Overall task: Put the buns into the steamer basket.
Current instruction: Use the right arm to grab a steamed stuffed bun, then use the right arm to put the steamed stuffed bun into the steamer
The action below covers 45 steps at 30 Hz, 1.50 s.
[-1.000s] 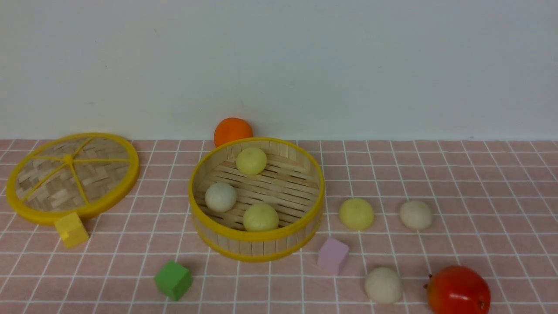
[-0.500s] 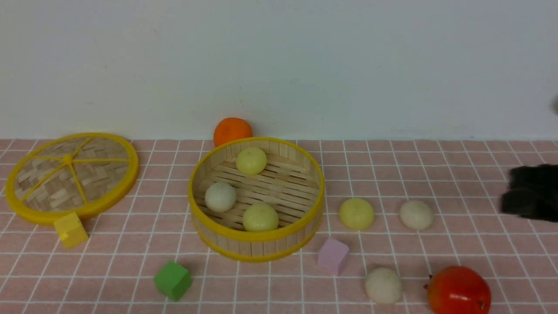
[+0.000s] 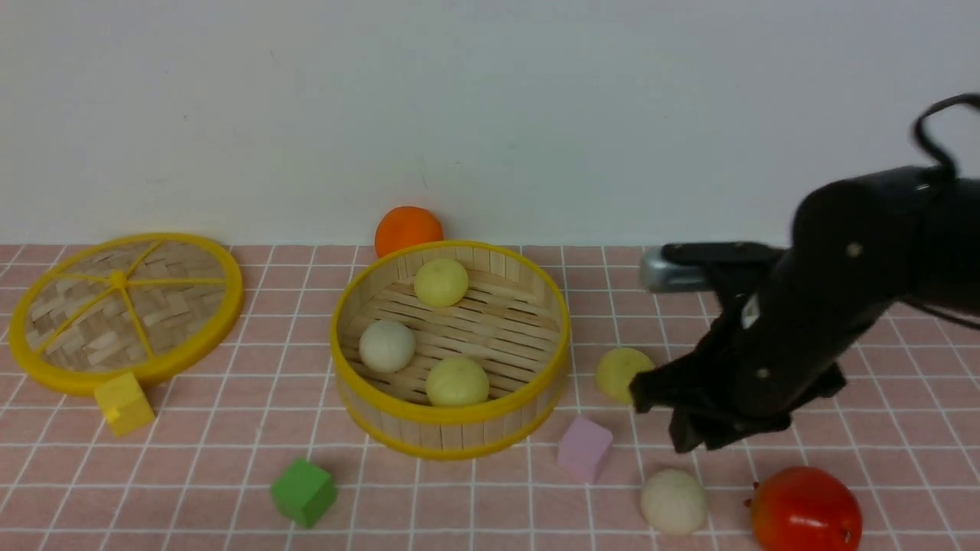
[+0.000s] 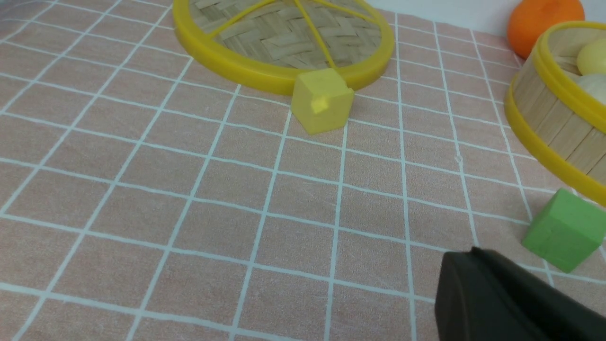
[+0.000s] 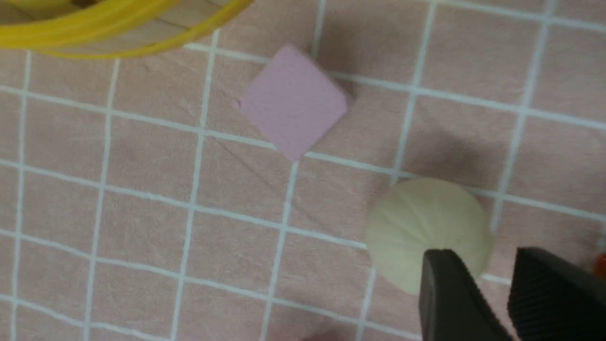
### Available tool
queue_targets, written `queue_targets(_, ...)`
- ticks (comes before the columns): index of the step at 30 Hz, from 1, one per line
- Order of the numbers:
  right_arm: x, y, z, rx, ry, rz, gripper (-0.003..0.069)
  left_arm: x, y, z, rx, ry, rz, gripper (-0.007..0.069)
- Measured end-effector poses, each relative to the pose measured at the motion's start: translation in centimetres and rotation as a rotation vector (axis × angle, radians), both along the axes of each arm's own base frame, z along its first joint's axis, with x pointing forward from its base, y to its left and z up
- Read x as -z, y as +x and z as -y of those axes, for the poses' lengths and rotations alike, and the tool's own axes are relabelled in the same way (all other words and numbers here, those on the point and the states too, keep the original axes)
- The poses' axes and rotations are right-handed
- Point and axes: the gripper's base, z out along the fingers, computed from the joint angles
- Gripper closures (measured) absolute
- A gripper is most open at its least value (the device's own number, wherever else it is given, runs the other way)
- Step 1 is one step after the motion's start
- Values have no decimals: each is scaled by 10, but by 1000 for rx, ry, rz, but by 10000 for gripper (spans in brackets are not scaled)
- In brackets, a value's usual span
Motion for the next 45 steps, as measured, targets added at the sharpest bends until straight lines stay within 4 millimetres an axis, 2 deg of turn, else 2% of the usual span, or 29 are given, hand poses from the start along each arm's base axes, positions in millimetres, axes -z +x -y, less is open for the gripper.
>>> queue_targets(7,31,6,-5,-9,-51,-71,419,0,0,0,0,0,0,587)
queue_targets(15,49,11,-7,-11,-73,-99,428,0,0,0,-1,10,0,580)
queue_targets(18,49,12,-7,-11,-74,-100,491,0,0,0,-1,11,0,576)
queue_targets(22,46,12,-7,-15,-78,-102,627,0,0,0,-1,11,0,570)
queue_targets(25,27,14,-8,-22,-69,-78,640,0,0,0,-1,12,0,568)
queue_targets(27,-2,20,-11,-25,-38,-15,640,0,0,0,-1,12,-1,565)
queue_targets(28,-5,20,-12,-25,-34,-7,640,0,0,0,-1,12,-1,564)
queue_targets(29,-31,27,-16,-34,7,64,640,0,0,0,-1,12,-1,562)
queue_targets(31,-61,36,-23,-63,71,162,640,0,0,0,-1,12,-1,559)
queue_targets(33,-74,43,-29,-90,106,223,640,0,0,0,-1,12,-1,559)
queue_targets(34,-84,52,-39,-129,151,293,640,0,0,0,-1,12,-1,558)
queue_targets(35,-86,59,-45,-140,174,326,640,0,0,0,-1,12,-1,556)
queue_targets(38,-73,78,-63,-147,226,344,640,0,0,0,-1,12,-1,551)
queue_targets(42,-26,101,-77,-138,217,281,640,0,0,0,-1,13,-1,548)
queue_targets(43,-23,102,-78,-137,216,278,640,0,0,0,-1,13,-1,548)
queue_targets(45,6,109,-81,-133,192,231,640,0,0,0,-1,13,-1,548)
